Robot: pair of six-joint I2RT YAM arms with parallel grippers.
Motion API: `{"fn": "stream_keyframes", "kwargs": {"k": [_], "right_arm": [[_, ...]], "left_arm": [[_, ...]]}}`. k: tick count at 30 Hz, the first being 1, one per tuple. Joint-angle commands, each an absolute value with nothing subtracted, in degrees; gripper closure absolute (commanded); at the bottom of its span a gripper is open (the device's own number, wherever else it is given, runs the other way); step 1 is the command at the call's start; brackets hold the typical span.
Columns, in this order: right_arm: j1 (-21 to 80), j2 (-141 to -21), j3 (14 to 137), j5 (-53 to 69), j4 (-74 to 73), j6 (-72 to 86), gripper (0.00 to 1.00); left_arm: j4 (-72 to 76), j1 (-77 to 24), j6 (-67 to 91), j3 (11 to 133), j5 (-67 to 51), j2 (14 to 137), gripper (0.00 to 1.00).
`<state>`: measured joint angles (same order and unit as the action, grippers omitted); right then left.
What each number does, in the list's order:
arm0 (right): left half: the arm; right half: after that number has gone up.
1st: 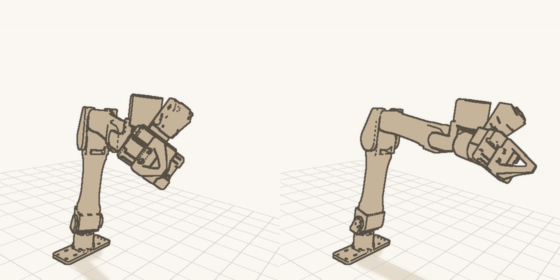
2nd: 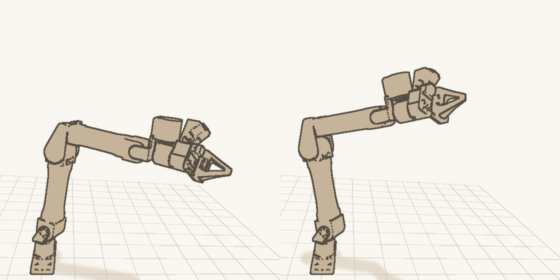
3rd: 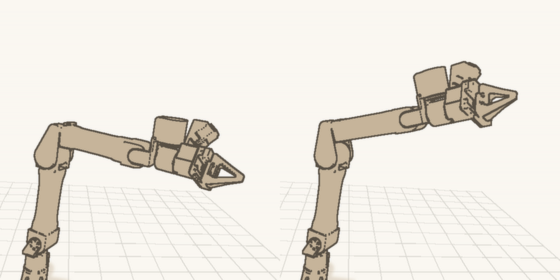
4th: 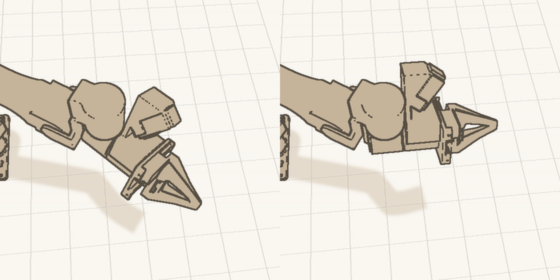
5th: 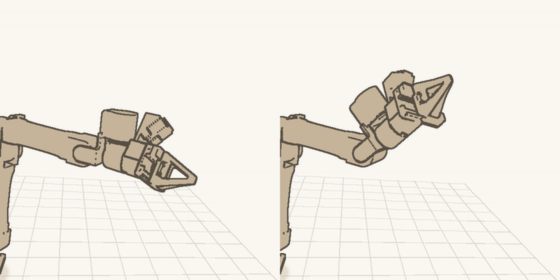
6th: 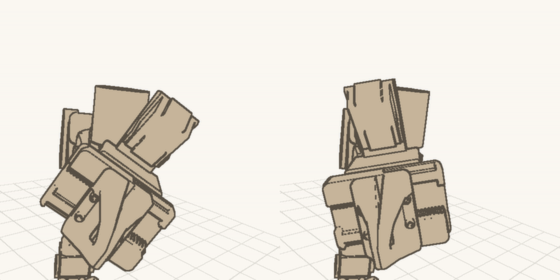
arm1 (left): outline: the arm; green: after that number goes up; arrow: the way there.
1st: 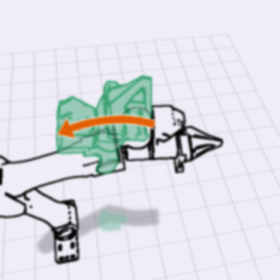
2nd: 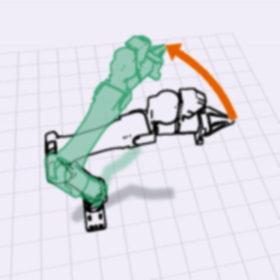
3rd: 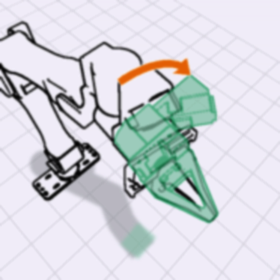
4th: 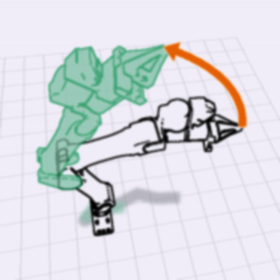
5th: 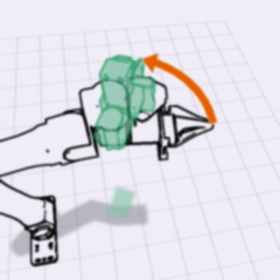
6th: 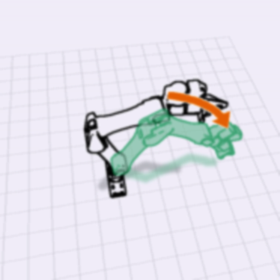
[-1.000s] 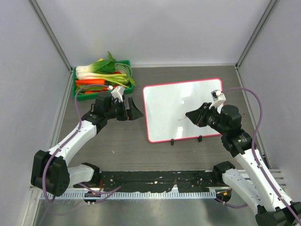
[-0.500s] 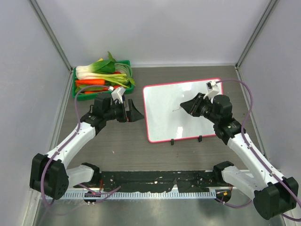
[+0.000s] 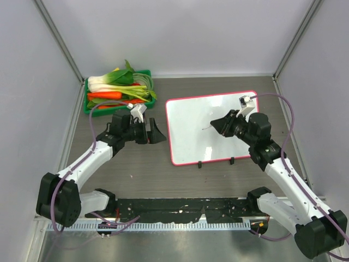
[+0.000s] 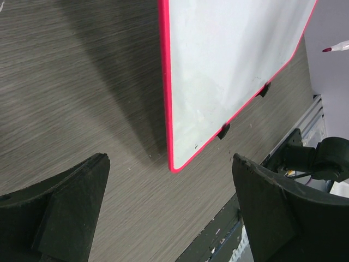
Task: Write a sentence on the whiteboard
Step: Hold the whiteboard at the center of the board.
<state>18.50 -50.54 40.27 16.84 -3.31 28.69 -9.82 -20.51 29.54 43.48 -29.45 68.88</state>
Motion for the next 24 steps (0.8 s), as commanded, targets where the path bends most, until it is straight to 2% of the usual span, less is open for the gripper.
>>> {"fn": "stream_keyframes", "kwargs": {"k": [1, 11, 24], "right_arm": [[18.19, -48.61, 41.14, 14.86, -3.25, 26.1, 0.99], [18.19, -45.44, 36.3, 14.06, -2.11, 29.53, 0.99], [18.28, -45.79, 35.33, 14.76, -0.7, 30.58, 0.99]], "left_arm": [[-7.38, -20.3, 28.65, 45.0, -28.92, 69.96, 0.03], [-4.39, -20.39, 30.85, 42.28, -29.62, 64.34, 0.02], [-5.18, -20.3, 31.38, 42.63, -29.71, 64.86, 0.02]]}}
